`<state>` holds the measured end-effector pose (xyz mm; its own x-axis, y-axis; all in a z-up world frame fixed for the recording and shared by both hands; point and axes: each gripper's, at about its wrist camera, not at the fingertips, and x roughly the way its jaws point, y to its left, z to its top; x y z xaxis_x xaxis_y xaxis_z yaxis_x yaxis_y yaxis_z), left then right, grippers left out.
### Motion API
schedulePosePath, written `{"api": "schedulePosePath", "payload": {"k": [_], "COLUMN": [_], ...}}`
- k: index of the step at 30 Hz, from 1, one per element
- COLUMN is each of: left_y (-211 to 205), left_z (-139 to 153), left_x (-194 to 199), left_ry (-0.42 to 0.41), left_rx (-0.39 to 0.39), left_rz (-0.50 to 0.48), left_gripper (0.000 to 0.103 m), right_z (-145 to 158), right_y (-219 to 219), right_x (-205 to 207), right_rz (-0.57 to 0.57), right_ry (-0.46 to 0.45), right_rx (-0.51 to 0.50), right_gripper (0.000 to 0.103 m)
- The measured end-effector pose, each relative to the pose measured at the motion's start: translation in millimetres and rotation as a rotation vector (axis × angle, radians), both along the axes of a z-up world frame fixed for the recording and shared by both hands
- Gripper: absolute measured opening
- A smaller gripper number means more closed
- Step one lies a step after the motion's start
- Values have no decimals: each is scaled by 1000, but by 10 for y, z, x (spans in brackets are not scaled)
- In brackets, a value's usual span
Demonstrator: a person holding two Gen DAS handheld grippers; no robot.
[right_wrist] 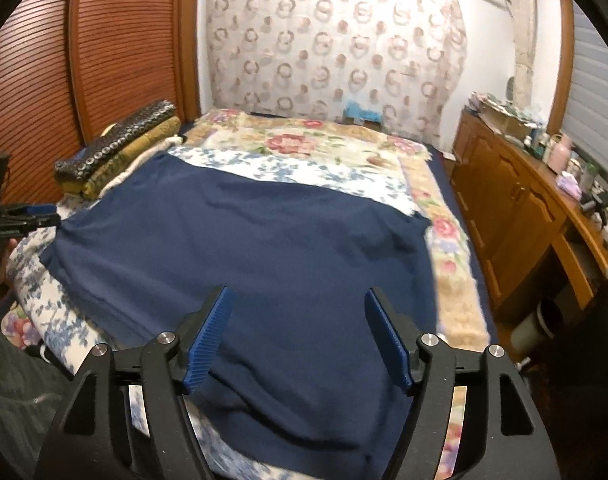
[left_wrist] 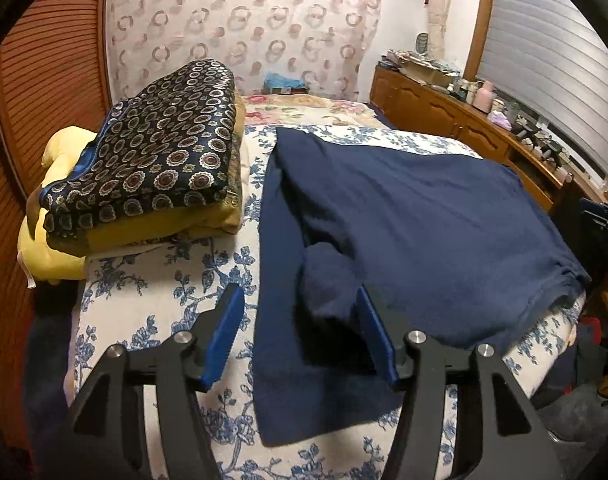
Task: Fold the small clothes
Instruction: 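Fold the shirt over with both grippers and release it flat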
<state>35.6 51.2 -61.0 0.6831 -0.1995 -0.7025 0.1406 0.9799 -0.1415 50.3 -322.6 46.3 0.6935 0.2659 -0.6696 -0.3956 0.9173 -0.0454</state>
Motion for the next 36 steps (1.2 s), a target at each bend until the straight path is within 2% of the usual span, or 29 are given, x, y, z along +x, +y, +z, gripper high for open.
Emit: {"api": "schedulePosePath", "payload": {"k": [4,10,20,23,30,36], "left_y": [-9,-25,-42,-17,-20,-48], "left_z": [-32,-64,-152,-164,-197,-283], "left_x": [68,105,115,89,7,60], "left_ry": [4,3,24,29,42,69], "left_rx": [2,11,1,-18,-58,-47], "left_rz": [10,19,20,14,-8,2], "left_gripper": [57,57,58,58,59,59], "right_z": [-187,-498,-801,-835,-861,-874], "right_y": [241,558,704,741,780,775], "right_x": [112,219,328,338,360,368], "right_rz": [36,86,101,103,101,101], "right_ry": [29,84,147,157,164,169], "right_rx": [26,12,-12,-24,-39,-38], "right_gripper": [71,71,71,72,80,83]}}
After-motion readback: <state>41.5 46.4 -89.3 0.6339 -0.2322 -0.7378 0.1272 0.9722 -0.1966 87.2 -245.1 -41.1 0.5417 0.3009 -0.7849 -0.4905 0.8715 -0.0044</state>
